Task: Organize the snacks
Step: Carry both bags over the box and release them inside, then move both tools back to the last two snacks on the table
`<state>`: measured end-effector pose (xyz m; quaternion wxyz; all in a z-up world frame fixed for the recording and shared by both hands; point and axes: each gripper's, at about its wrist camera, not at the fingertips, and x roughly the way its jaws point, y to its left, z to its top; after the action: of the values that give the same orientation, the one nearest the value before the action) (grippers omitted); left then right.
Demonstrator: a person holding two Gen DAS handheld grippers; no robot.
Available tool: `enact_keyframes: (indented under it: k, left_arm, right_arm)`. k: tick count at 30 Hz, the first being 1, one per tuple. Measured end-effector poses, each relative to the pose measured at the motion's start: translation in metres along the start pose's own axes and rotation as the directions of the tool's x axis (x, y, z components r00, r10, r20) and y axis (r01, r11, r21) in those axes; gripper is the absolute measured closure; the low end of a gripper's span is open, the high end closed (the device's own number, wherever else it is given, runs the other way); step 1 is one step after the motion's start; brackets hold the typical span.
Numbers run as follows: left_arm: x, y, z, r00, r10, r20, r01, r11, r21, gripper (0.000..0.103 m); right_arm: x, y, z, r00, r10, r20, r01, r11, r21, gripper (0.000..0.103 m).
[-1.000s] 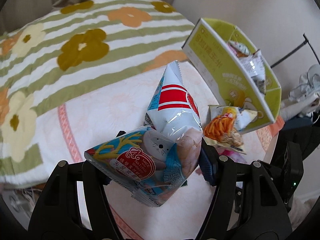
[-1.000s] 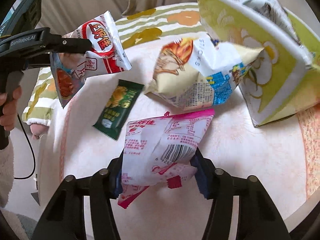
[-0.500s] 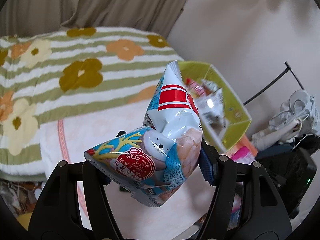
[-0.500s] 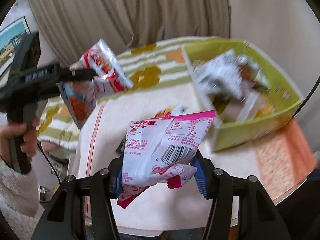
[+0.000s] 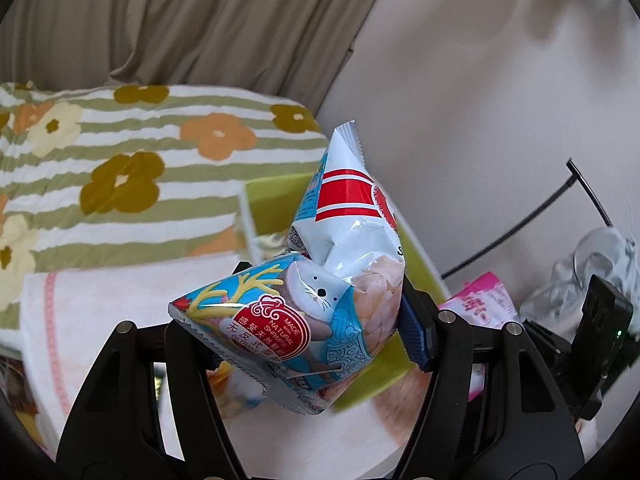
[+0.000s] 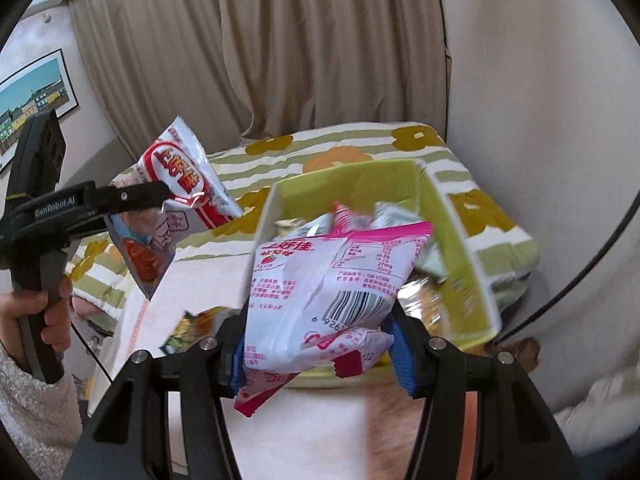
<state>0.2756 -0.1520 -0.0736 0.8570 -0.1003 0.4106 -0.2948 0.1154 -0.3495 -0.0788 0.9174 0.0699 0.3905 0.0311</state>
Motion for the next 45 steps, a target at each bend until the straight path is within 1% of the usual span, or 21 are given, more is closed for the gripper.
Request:
enact_keyframes:
  k: [4, 6, 7, 11, 15, 18, 20, 21, 23, 25, 27, 30, 33, 36, 38, 39, 40, 41, 42, 45]
  left_arm:
    - [0.035, -0.032, 0.014, 1.0, -0.006, -0.007, 0.006, 1.0, -0.02, 0.04]
    - [0.055, -0.043, 0.024, 1.0, 0.015, -0.014, -0.015, 1.0, -0.015, 0.04]
    - [0.061, -0.046, 0.028, 1.0, 0.021, -0.017, -0.021, 1.0, -0.014, 0.04]
    - [0.092, -0.058, 0.049, 0.998, 0.056, -0.036, -0.056, 0.998, 0.006, 0.039]
    - [0.12, -0.058, 0.065, 0.994, 0.097, -0.053, -0.096, 0.995, 0.038, 0.039]
    - [0.139, -0.054, 0.074, 0.988, 0.142, -0.063, -0.137, 0.988, 0.068, 0.03]
    - [0.15, -0.05, 0.078, 0.985, 0.151, -0.079, -0.145, 0.986, 0.08, 0.004]
    - [0.154, -0.048, 0.08, 0.983, 0.163, -0.08, -0.156, 0.984, 0.084, 0.001]
    - [0.156, -0.043, 0.08, 0.978, 0.186, -0.09, -0.178, 0.98, 0.09, 0.001]
    - [0.153, -0.037, 0.077, 0.976, 0.194, -0.099, -0.186, 0.979, 0.081, 0.001]
    - [0.145, -0.031, 0.07, 0.976, 0.191, -0.101, -0.185, 0.981, 0.066, 0.001]
    - [0.13, -0.024, 0.057, 0.972, 0.215, -0.091, -0.21, 0.976, 0.063, 0.001]
    - [0.12, -0.018, 0.05, 0.97, 0.226, -0.091, -0.222, 0.974, 0.053, 0.001]
    - [0.113, -0.014, 0.045, 0.969, 0.23, -0.095, -0.227, 0.973, 0.04, 0.001]
    - [0.108, -0.013, 0.041, 0.967, 0.236, -0.093, -0.234, 0.972, 0.034, 0.001]
    - [0.105, -0.012, 0.039, 0.966, 0.24, -0.092, -0.238, 0.971, 0.03, 0.001]
    - [0.103, -0.011, 0.038, 0.965, 0.245, -0.092, -0.243, 0.97, 0.027, 0.001]
    - [0.098, -0.01, 0.035, 0.964, 0.25, -0.088, -0.249, 0.968, 0.023, 0.001]
    - [0.094, -0.01, 0.032, 0.964, 0.254, -0.084, -0.253, 0.967, 0.019, 0.001]
    - [0.075, -0.003, 0.014, 0.958, 0.277, -0.078, -0.278, 0.96, -0.007, 0.001]
  right_arm:
    - [0.011, -0.038, 0.013, 1.0, 0.015, -0.018, -0.016, 1.0, -0.024, 0.05]
    - [0.016, -0.05, 0.018, 0.999, 0.027, -0.029, -0.028, 0.999, -0.03, 0.05]
    - [0.019, -0.058, 0.019, 0.999, 0.035, -0.036, -0.036, 0.999, -0.031, 0.05]
    - [0.034, -0.073, 0.023, 0.996, 0.06, -0.058, -0.062, 0.998, -0.022, 0.05]
    - [0.053, -0.082, 0.024, 0.993, 0.078, -0.089, -0.079, 0.997, -0.004, 0.05]
    - [0.066, -0.087, 0.024, 0.989, 0.088, -0.119, -0.088, 0.996, 0.004, 0.05]
    - [0.073, -0.089, 0.024, 0.987, 0.092, -0.134, -0.093, 0.996, 0.001, 0.05]
    - [0.076, -0.089, 0.023, 0.986, 0.092, -0.14, -0.093, 0.996, 0.002, 0.05]
    - [0.081, -0.092, 0.024, 0.984, 0.095, -0.148, -0.095, 0.995, 0.009, 0.05]
    - [0.082, -0.091, 0.023, 0.983, 0.099, -0.153, -0.097, 0.995, 0.018, 0.05]
    - [0.082, -0.089, 0.021, 0.982, 0.104, -0.155, -0.102, 0.995, 0.022, 0.05]
    - [0.084, -0.089, 0.02, 0.982, 0.105, -0.157, -0.102, 0.994, 0.025, 0.05]
    - [0.083, -0.088, 0.02, 0.981, 0.104, -0.161, -0.101, 0.994, 0.027, 0.05]
    - [0.084, -0.086, 0.023, 0.978, 0.12, -0.173, -0.116, 0.993, 0.034, 0.05]
    - [0.084, -0.082, 0.024, 0.979, 0.107, -0.174, -0.104, 0.994, 0.024, 0.045]
    - [0.084, -0.08, 0.024, 0.981, 0.101, -0.167, -0.1, 0.995, 0.014, 0.032]
    - [0.08, -0.078, 0.024, 0.985, 0.091, -0.15, -0.092, 0.996, -0.003, 0.014]
    - [0.078, -0.077, 0.023, 0.988, 0.086, -0.132, -0.088, 0.996, -0.012, 0.009]
    - [0.076, -0.076, 0.021, 0.989, 0.088, -0.119, -0.091, 0.996, -0.021, 0.007]
    - [0.075, -0.075, 0.013, 0.983, 0.096, -0.156, -0.102, 0.994, -0.031, 0.007]
